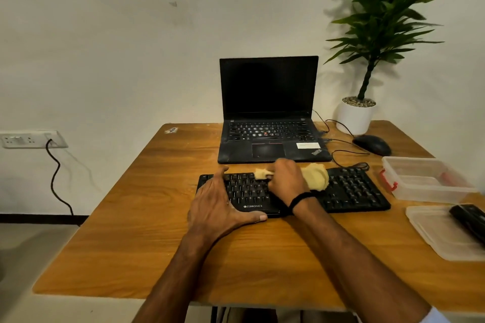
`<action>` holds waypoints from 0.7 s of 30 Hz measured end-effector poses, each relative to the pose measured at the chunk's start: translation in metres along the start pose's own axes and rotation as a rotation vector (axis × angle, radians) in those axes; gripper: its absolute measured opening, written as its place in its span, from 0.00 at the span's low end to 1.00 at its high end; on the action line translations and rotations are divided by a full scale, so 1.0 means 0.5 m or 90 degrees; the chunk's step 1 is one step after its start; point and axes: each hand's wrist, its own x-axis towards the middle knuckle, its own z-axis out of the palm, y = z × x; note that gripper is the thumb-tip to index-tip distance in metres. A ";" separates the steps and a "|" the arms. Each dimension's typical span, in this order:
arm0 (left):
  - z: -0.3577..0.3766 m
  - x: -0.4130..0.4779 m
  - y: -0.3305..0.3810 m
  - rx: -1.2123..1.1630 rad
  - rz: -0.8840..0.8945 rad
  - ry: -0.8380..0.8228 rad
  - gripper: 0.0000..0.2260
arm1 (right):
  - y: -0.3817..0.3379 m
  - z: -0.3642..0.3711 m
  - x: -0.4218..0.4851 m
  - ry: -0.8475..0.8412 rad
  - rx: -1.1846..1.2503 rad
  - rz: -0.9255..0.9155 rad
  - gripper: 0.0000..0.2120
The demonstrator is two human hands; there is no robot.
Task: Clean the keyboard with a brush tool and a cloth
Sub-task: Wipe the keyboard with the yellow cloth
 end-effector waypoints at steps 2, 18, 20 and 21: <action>0.000 0.001 0.002 -0.004 0.000 0.003 0.66 | 0.011 -0.008 -0.004 0.016 -0.031 0.024 0.10; -0.007 -0.004 0.015 -0.008 -0.010 0.000 0.64 | -0.066 0.036 -0.005 0.037 0.125 -0.039 0.13; -0.007 -0.003 0.011 -0.026 -0.001 -0.004 0.62 | -0.113 0.046 -0.019 0.012 0.159 -0.081 0.14; -0.007 -0.003 0.008 -0.036 0.005 -0.002 0.61 | -0.131 0.051 -0.030 -0.009 0.178 -0.105 0.12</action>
